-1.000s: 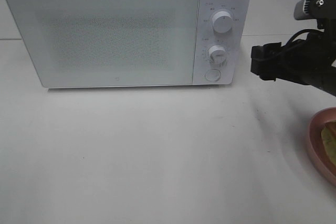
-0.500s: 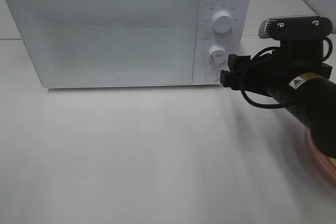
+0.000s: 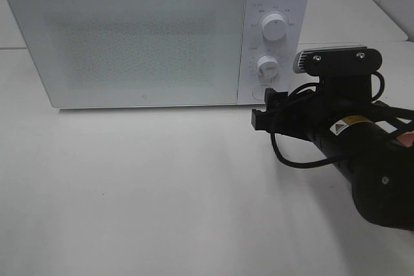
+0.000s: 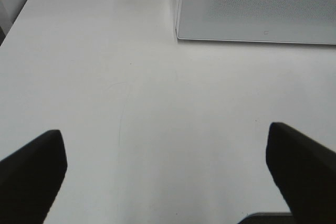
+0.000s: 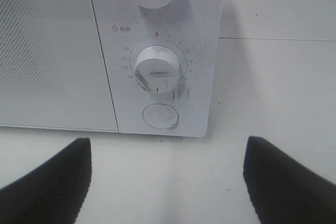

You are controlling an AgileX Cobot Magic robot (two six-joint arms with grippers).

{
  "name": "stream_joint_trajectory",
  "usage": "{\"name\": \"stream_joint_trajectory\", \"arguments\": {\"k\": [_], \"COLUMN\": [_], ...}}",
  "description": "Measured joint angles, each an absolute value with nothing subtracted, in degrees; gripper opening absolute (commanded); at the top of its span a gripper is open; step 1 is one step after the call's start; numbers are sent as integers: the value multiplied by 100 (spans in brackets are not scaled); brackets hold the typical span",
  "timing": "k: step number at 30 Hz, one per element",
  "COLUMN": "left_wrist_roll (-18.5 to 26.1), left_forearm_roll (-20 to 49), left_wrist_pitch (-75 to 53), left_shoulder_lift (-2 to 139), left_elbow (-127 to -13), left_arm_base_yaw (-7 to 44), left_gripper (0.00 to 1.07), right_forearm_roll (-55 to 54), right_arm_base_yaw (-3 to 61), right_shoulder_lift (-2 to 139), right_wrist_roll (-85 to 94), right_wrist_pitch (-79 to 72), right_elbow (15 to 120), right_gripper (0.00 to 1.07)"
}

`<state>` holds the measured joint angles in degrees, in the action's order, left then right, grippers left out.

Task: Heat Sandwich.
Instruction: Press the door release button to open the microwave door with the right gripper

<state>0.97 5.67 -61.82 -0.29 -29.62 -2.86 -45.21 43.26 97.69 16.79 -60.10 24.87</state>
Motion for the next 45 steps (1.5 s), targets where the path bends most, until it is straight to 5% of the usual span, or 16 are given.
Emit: {"name": "stream_joint_trajectory", "arguments": {"k": [13,32,37,40,41,44,45], "left_wrist_roll": [97,97,97,97,97,97,97], "left_forearm_roll": [567,567,567,567,567,567,567], "left_wrist_pitch": [-6182,-6182,-6182,-6182,-6182,-6182,-6182], "left_shoulder_lift": [-29,-29,-29,-29,-29,-29,-29], "left_elbow": [-2962,-2962,-2962,-2962,-2962,-2962,-2962], "left_arm_base_yaw": [-286,-286,-286,-286,-286,-286,-286], "left_gripper": [98,98,98,98,98,98,98], "right_forearm_roll": [-4589,-4607,-4607,-4624,-4624,-4624,-4624], "right_arm_base_yaw": [4337,4349,4349,4349,4349,4349,4349], "right_shoulder_lift": [9775,9775,9775,9775,9775,9775,9775], "right_wrist_roll": [905,-4710,-5810,-6371,-6371,-6663,-6686], "right_wrist_pitch": [-6010,-6005,-6005,-6005,-6005,-6005,-6005], "right_elbow": [2487,2487,2487,2487,2487,2487,2487], "right_gripper": [75,71,55,28,28,0,0]}}
